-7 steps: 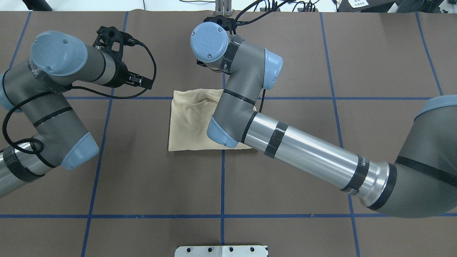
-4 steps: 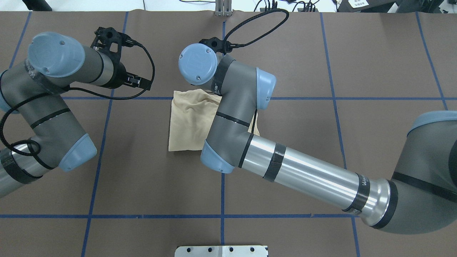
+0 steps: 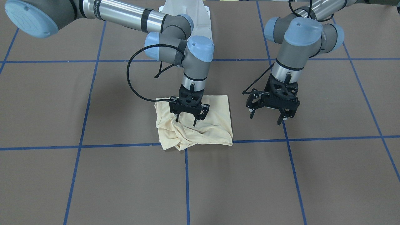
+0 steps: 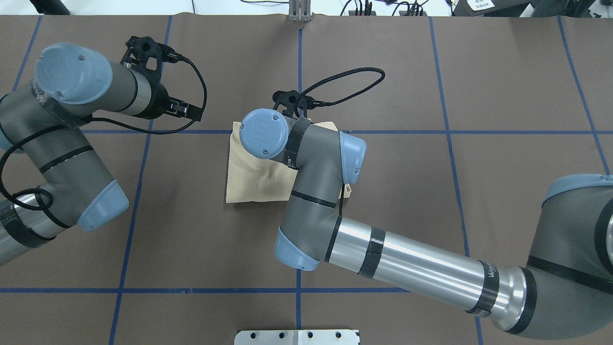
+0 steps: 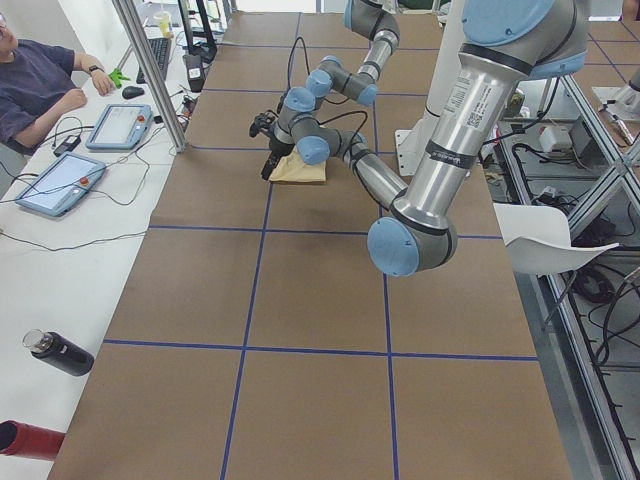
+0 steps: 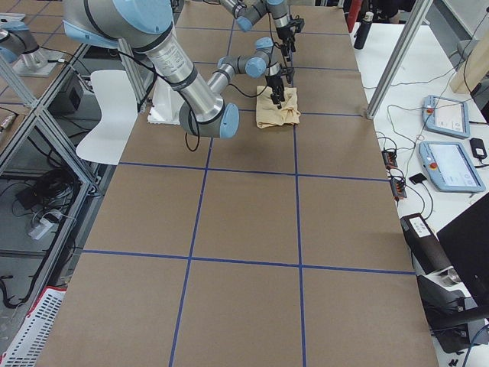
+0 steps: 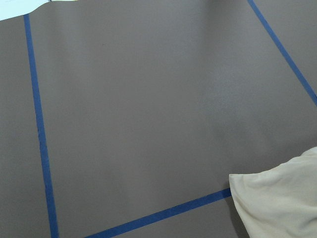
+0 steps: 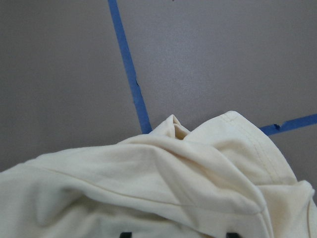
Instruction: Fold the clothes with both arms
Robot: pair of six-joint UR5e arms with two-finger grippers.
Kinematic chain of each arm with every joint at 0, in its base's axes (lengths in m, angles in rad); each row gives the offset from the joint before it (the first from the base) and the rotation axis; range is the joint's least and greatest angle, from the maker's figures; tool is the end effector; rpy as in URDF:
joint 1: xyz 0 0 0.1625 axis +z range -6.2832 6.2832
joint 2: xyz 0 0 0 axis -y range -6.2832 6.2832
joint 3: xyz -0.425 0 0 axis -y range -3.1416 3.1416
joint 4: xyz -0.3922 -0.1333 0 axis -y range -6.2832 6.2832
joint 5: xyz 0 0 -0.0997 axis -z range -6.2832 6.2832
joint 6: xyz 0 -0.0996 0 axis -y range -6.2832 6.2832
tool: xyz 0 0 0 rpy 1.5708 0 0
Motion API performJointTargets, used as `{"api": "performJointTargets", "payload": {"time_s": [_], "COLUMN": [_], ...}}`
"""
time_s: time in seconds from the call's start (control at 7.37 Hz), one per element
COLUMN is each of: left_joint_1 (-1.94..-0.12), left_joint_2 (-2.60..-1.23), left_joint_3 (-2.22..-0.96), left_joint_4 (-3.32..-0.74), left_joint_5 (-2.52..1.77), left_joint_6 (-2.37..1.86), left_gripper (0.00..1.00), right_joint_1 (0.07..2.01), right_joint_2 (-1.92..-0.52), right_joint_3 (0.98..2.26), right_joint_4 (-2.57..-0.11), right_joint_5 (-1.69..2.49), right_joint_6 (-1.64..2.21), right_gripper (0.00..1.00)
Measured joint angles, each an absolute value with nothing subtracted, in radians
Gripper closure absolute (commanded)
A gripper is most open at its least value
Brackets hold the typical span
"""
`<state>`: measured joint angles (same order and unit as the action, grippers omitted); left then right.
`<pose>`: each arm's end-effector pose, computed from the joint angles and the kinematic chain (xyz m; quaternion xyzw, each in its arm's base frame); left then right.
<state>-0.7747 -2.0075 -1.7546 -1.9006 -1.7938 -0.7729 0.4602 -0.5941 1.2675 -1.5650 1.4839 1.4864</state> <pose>0.3766 -0.5243 0.2949 0.2519 0.3912 0.0611 0.8830 -0.6525 -0.4819 0.1704 0.1290 -0.3095 0.1902 0.9227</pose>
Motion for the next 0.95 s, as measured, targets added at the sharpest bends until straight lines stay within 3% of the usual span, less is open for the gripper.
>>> {"api": "performJointTargets", "payload": {"time_s": [0.41, 0.68, 0.81, 0.95], "left_joint_1": [-0.775, -0.775, -0.775, -0.775], "left_joint_2": [-2.008, -2.007, -2.007, -2.008], "left_joint_3": [-1.757, -1.762, -1.763, -1.765], "left_joint_4": [-1.901, -1.9, -1.899, -1.899], "left_joint_5": [-1.793, -1.794, -1.794, -1.794], "left_joint_6": [-0.773, -0.773, -0.773, -0.773], "left_gripper": [0.0, 0.0, 0.0, 0.0], "right_joint_1": [0.513, 0.564, 0.592, 0.62], "right_joint_2": [-0.598, -0.597, -0.588, -0.575], "right_joint_3": [1.239, 1.127, 1.085, 1.073], "right_joint_4": [-1.544, -1.365, -1.294, -1.265], "right_joint_5": [1.451, 1.427, 1.435, 1.471], "right_joint_6": [1.404, 1.319, 1.287, 1.265], "right_gripper": [0.55, 0.56, 0.43, 0.03]}}
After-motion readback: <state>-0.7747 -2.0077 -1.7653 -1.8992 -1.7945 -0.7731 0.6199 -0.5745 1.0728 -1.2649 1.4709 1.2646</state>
